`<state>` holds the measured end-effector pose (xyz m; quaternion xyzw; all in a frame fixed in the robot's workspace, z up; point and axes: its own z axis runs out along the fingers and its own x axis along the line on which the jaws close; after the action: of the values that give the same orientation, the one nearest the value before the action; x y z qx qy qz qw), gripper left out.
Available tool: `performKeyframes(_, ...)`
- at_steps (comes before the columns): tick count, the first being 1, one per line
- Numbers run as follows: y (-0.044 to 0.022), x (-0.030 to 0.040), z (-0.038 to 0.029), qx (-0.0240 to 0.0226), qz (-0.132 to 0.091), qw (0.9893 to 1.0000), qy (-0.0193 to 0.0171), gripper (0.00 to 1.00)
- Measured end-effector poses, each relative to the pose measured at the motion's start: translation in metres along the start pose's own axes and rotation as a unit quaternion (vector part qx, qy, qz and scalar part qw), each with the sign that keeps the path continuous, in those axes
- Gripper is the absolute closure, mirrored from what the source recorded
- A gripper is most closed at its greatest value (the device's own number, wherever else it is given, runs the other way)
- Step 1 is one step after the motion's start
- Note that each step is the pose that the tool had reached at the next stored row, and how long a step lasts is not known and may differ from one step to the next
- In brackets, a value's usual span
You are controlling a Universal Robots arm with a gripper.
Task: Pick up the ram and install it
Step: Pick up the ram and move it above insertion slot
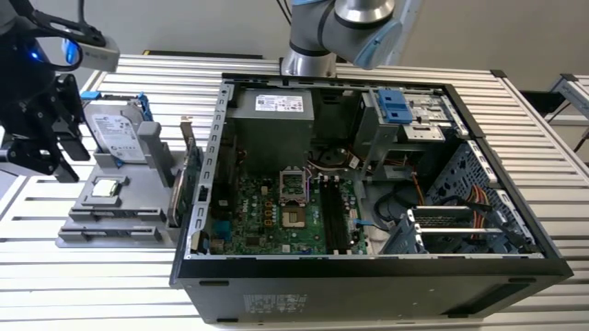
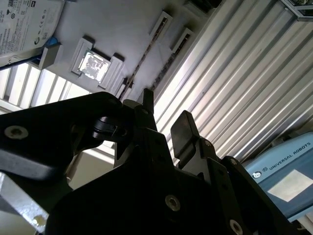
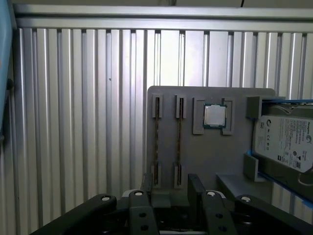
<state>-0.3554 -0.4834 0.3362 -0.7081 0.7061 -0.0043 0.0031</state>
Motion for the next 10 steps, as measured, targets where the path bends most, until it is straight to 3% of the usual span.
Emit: performKeyframes(10, 0.0, -0.0002, 0.0031, 0.0, 0.0, 1.0, 0.0006, 0.0)
